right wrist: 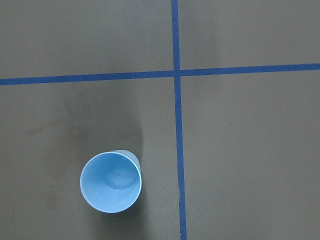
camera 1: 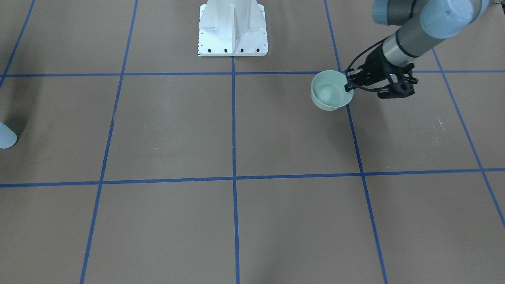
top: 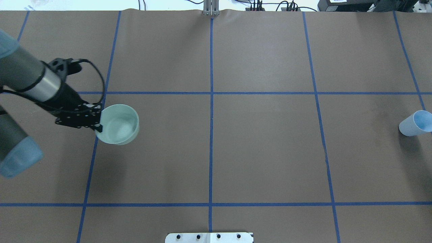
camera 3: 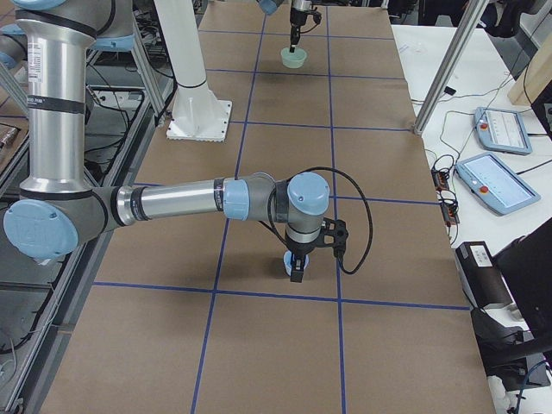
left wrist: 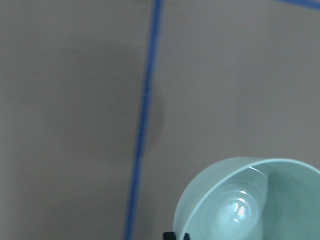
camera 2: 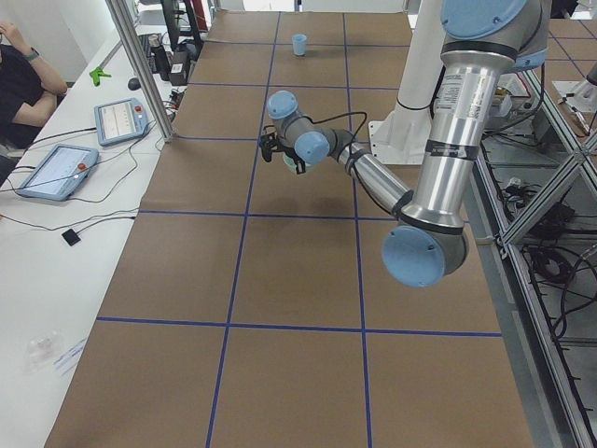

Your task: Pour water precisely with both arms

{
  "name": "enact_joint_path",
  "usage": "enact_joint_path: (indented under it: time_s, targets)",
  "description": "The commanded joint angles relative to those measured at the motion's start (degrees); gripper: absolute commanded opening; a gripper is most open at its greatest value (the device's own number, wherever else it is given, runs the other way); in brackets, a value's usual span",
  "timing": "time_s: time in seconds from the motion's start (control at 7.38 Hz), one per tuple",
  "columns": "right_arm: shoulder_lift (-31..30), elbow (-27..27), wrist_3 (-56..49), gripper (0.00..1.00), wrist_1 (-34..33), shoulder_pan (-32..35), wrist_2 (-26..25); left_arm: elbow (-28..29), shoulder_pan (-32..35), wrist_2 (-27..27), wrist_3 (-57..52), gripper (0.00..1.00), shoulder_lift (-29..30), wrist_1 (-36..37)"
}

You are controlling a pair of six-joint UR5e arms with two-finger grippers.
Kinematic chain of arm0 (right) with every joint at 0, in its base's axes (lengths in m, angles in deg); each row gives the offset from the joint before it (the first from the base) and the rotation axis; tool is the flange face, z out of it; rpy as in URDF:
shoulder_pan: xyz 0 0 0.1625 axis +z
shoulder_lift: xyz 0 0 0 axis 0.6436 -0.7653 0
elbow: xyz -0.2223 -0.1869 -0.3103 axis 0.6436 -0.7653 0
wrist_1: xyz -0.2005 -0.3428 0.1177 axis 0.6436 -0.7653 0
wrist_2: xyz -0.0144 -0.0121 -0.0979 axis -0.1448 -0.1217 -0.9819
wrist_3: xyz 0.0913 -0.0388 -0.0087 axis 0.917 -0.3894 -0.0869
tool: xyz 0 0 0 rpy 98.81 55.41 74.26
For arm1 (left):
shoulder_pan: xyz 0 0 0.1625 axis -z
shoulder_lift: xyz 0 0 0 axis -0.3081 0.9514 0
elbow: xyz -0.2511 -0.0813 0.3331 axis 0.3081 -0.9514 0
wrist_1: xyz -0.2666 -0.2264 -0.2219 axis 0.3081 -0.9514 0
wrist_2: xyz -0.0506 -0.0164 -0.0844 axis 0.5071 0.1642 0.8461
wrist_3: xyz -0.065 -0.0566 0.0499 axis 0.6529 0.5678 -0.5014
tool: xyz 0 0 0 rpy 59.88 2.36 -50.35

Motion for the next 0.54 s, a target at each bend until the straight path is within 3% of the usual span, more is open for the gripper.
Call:
enact_joint_path:
  time_s: [0.0, 0.14, 0.41]
  targets:
    - [-0.01, -0.36, 0.00, 1.00, 0.09, 0.00, -0.09, 11.27, -7.35, -5.43, 12.48, 0.00, 18.88, 5.19]
    - [-0.01, -0.36, 0.00, 1.00, 0.00, 0.00, 0.00, 18.75, -8.94, -8.22, 15.41, 0.00, 26.37, 4.66]
    - [-0.01, -0.62, 0.00, 1.00, 0.00, 0.00, -0.09, 29.33, -11.07, -11.76, 18.24, 0.00, 29.43, -6.88]
